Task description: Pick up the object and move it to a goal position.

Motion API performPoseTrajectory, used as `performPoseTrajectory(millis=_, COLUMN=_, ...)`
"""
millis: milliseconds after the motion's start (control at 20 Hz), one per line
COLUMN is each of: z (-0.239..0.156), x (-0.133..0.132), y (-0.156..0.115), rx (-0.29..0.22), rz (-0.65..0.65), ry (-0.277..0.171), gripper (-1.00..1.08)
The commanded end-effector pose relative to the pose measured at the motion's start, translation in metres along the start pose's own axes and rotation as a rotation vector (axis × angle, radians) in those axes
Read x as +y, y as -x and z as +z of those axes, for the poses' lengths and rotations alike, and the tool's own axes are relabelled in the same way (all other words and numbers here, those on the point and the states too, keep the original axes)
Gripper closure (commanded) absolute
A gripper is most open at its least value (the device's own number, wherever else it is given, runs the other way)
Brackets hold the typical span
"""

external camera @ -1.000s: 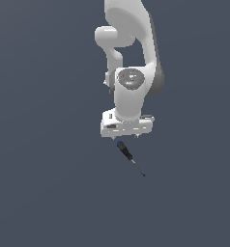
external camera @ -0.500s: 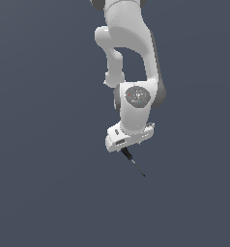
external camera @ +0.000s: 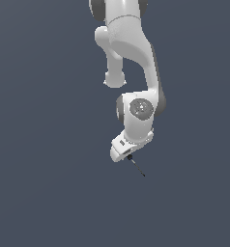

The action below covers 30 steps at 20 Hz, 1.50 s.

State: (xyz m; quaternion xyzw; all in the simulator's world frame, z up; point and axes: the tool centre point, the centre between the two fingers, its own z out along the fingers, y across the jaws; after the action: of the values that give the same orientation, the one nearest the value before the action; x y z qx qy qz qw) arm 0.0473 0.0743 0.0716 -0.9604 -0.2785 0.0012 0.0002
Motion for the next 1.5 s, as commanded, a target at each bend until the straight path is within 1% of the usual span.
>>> performPoseTrajectory(millis=0, z=0.004, x=0.000, y=-0.003, rx=0.002, rz=-0.026, ry=0.001, gripper=-0.92)
performPoseTrajectory(millis=400, z=0.009, x=-0.001, y=-0.003, rx=0.001, rz=-0.034, ry=0.001, gripper=-0.92)
performPoseTrajectory(millis=850, z=0.049, x=-0.001, y=-0.003, rx=0.002, rz=-0.039, ry=0.001, gripper=-0.92)
performPoseTrajectory(millis=1150, z=0.056, x=-0.001, y=-0.004, rx=0.002, rz=-0.040, ry=0.001, gripper=-0.92)
performPoseTrajectory(millis=1200, z=0.056, x=-0.001, y=-0.004, rx=0.002, rz=-0.040, ry=0.001, gripper=1.08)
performPoseTrajectory(millis=1450, z=0.056, x=-0.001, y=-0.004, rx=0.002, rz=-0.040, ry=0.001, gripper=1.08)
